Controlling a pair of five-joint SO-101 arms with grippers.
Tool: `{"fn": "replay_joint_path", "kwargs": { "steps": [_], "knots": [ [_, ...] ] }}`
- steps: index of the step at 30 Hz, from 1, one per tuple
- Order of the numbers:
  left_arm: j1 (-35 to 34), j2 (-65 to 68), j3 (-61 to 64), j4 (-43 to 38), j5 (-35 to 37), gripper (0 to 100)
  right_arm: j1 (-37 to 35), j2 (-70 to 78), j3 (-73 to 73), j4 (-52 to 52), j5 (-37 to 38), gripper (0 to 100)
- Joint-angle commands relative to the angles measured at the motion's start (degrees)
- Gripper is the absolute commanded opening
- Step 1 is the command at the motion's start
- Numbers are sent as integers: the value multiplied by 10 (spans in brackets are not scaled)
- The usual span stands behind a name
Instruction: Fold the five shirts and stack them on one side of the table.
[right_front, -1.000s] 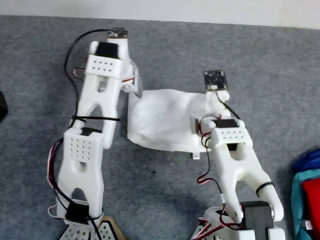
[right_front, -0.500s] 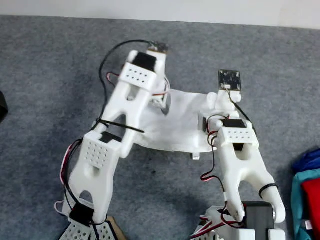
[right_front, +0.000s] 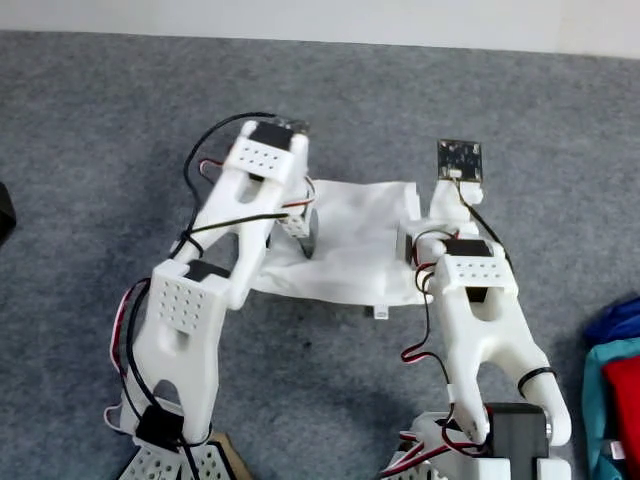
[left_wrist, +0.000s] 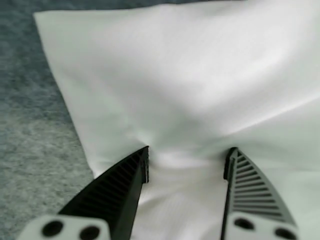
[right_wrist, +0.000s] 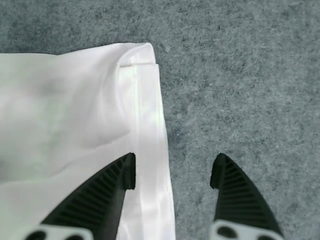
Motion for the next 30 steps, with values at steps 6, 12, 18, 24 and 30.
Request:
{"fn": "replay_joint_path", "kwargs": {
  "steps": [6, 12, 18, 24, 30],
  "knots": [
    [-83, -9, 2, -4, 1, 248, 6, -4, -3, -8, -5, 248],
    [-116, -6, 2, 20, 0, 248, 4, -3, -4, -8, -5, 248],
    [-128, -10, 0, 34, -29, 248, -7, -3, -5, -8, -6, 248],
    [-182, -10, 0, 38, -60, 248, -22, -3, -3, -9, -5, 248],
    [-208, -10, -18, 41, -61, 248, -22, -2, 0, -29, -5, 248]
  ]
}}
